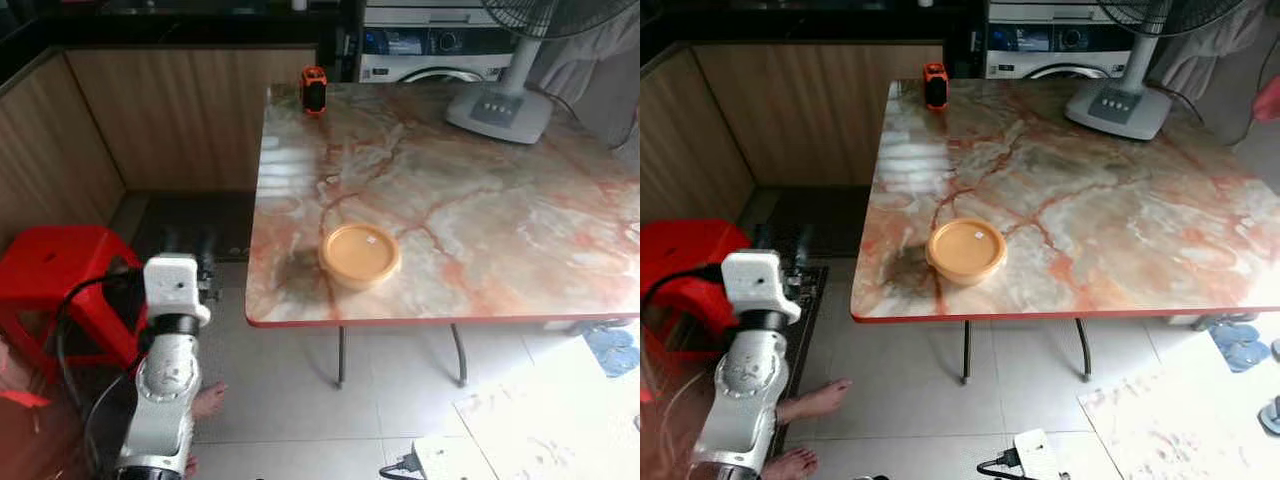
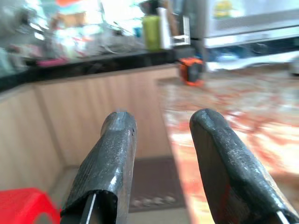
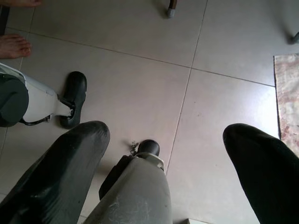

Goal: Restocking fridge

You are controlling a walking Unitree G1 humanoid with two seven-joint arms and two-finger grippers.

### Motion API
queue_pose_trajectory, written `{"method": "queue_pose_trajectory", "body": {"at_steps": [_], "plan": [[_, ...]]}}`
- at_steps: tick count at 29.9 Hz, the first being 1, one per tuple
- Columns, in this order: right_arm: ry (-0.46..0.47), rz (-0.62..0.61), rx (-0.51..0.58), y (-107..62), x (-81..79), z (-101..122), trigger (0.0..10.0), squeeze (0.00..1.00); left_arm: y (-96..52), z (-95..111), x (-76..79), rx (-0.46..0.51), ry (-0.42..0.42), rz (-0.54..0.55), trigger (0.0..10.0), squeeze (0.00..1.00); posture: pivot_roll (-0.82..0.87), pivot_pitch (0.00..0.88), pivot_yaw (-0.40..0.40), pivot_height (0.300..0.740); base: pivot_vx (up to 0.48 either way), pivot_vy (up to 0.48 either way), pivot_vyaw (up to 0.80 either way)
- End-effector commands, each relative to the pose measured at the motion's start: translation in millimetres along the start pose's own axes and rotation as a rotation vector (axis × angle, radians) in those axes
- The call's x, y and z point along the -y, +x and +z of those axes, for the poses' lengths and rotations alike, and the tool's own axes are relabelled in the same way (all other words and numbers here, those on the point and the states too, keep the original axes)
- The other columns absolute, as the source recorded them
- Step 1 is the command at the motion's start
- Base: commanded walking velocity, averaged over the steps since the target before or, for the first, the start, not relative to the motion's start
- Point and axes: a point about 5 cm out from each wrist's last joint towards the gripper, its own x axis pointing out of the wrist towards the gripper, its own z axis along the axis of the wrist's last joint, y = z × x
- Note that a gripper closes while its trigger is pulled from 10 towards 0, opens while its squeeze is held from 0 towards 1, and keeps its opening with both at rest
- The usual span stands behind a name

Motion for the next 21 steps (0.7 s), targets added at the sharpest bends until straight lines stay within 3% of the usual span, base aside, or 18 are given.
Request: {"method": "queue_pose_trajectory", "body": {"at_steps": [1, 4, 9, 13, 21], "plan": [[0.017, -0.009, 0.004, -0.3, 1.1, -0.4, 10.0, 0.00, 3.3, 9.1, 8.5, 0.010, -0.033, -0.054, 10.0, 0.00, 0.06, 0.068, -0.014, 0.740, 0.000, 0.000, 0.00], [0.025, -0.018, 0.011, -0.6, 2.2, -0.4, 10.0, 0.00, 2.3, 11.9, 17.3, 0.002, -0.025, -0.108, 10.0, 0.00, 0.06, 0.068, -0.012, 0.740, 0.000, 0.000, 0.00], [0.094, -0.062, 0.019, -2.3, 10.9, -1.1, 10.0, 0.00, 0.0, 10.1, 14.7, -0.024, -0.061, -0.102, 10.0, 0.00, 0.06, 0.067, -0.014, 0.740, 0.162, 0.000, -0.27], [0.066, -0.066, 0.013, -2.8, 12.7, -1.8, 10.0, 0.00, -0.5, 6.9, 10.8, -0.044, -0.055, -0.098, 10.0, 0.00, 0.06, 0.066, -0.012, 0.740, 0.279, 0.000, -0.73], [0.074, -0.074, 0.021, -3.3, 14.7, -1.5, 10.0, 0.00, -0.6, 7.7, 11.9, -0.062, -0.071, -0.106, 10.0, 0.00, 0.06, 0.058, -0.010, 0.740, 0.287, 0.000, 0.00]]}}
